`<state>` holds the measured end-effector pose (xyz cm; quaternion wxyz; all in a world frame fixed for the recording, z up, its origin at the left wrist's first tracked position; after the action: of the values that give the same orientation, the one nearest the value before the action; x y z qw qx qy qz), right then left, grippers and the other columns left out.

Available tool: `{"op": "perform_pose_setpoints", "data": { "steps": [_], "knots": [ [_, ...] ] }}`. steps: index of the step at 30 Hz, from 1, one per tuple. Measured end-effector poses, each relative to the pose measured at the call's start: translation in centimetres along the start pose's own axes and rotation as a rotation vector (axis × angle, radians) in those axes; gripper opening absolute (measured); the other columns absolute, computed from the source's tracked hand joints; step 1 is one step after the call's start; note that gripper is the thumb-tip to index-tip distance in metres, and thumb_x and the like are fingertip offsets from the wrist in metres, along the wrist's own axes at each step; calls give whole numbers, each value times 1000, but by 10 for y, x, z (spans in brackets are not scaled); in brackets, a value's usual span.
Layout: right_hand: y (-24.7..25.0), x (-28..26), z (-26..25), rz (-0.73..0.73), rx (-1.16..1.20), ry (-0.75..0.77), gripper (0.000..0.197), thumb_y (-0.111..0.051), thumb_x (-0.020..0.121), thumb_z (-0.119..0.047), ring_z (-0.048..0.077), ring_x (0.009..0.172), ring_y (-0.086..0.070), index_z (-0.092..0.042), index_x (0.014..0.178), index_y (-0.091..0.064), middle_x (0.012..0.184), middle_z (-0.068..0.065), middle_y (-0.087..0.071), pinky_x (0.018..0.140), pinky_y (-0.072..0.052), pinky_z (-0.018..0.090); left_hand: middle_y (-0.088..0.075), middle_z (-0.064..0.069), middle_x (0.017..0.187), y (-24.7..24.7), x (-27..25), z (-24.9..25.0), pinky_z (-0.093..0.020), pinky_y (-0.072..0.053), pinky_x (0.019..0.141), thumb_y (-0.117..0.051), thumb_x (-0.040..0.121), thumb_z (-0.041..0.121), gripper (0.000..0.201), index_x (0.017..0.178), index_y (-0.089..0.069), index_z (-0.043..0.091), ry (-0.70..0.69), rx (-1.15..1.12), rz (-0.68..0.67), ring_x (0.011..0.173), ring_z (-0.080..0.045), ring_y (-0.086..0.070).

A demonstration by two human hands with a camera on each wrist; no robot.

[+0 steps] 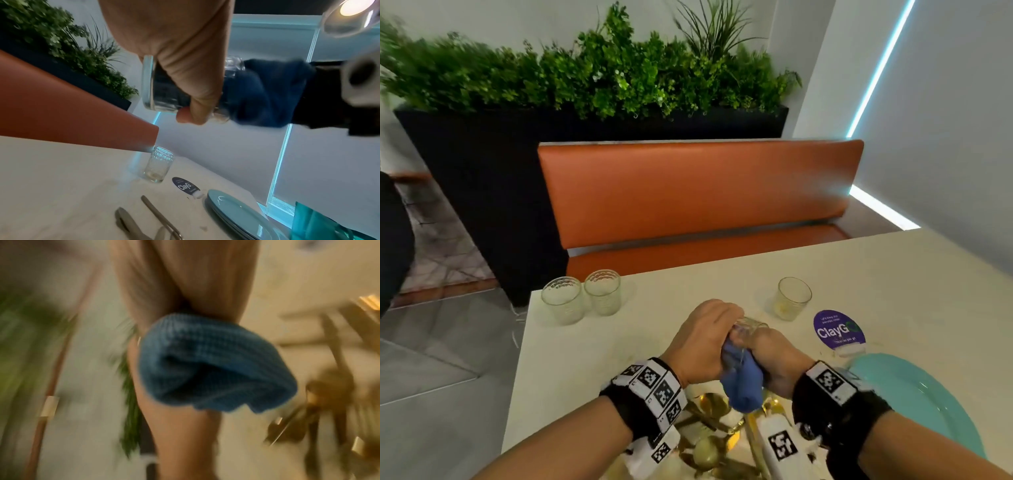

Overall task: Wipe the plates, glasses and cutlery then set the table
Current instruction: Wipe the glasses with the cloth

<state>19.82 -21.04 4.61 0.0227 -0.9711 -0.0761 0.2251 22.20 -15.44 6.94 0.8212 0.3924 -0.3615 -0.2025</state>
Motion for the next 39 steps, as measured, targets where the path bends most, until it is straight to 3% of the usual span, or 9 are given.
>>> {"op": "perform_pose_setpoints", "data": {
  "steps": [2, 5, 9, 13, 17, 24, 27, 33, 39],
  "knots": [
    [-9, 7, 12, -20, 59, -41, 26, -35, 98, -3, 14, 80, -56, -7, 85, -56, 97, 10, -60, 71, -50, 17, -64, -8, 106, 10, -9, -6, -36, -51, 88, -82, 53, 19, 65, 112, -58, 7, -8, 7, -10, 98, -22, -57],
    [-32, 12, 5, -119, -739, 199, 22, -41, 96, -1, 13, 103, -52, -3, 109, -59, 118, 9, -56, 89, -39, 9, -56, -1, 105, 14, -19, -12, -27, -45, 81, -78, 57, 19, 61, 112, -53, 14, 62, -53, -257, 97, -16, -49],
    [-60, 4, 21, -236, -1173, 244, 38, -41, 86, -6, 30, 112, -55, -5, 120, -59, 121, 17, -60, 97, -44, 38, -51, 1, 106, 17, -36, -14, -29, -43, 78, -81, 55, 19, 68, 113, -47, 18, 168, -56, -388, 94, -12, -42],
    [-57, -4, -3, 23, -962, 341, 29, -44, 94, -7, 22, 102, -56, -2, 120, -53, 117, 14, -59, 87, -44, 26, -56, -1, 114, 34, -40, -10, -27, -41, 91, -78, 59, 19, 66, 118, -51, 15, 86, 22, -198, 106, -15, -46],
    [-57, -5, 7, 17, -34, 13, 19, -44, 96, -10, 0, 61, -63, -12, 113, -52, 91, -5, -59, 62, -51, 13, -62, -10, 105, 53, -43, -5, -34, -45, 85, -69, 61, 21, 54, 111, -49, 13, -77, 80, 36, 95, -20, -49],
    [-87, -1, 14, -135, -1561, 253, 30, -45, 93, -6, 35, 110, -54, -1, 120, -56, 118, 21, -57, 91, -43, 40, -50, 1, 104, 32, -50, -30, -36, -47, 80, -83, 53, 18, 67, 110, -46, 19, 158, -30, -412, 96, -16, -46],
    [-88, 1, 13, -85, -1431, 249, 29, -46, 92, -6, 34, 109, -55, 0, 119, -55, 118, 22, -57, 90, -43, 36, -54, 2, 106, 33, -53, -28, -35, -47, 84, -82, 54, 21, 66, 112, -49, 19, 107, -11, -314, 98, -15, -48],
    [-72, 6, 19, -69, 47, -23, 17, -43, 96, -16, 3, 61, -67, -26, 108, -49, 114, -3, -56, 68, -54, 22, -65, -13, 106, 51, -67, -23, -35, -33, 99, -75, 58, 28, 63, 113, -51, 10, 9, 36, 163, 101, -19, -48],
    [-91, 25, 15, -63, -613, 151, 30, -44, 95, -6, 30, 107, -58, 0, 122, -54, 121, 19, -59, 79, -41, 19, -58, -3, 97, 35, -63, -58, -38, -52, 72, -80, 56, 17, 61, 108, -48, 15, 308, -124, -433, 86, -19, -55]
  ]
}}
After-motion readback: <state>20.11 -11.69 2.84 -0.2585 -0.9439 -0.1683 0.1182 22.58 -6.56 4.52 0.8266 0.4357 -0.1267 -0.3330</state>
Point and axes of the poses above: each hand's wrist, its own x-axis towards the middle knuckle, its own y-axis out of the back of the hand, z = x × y, the point moved 9 cm from there along x, towards the middle knuckle
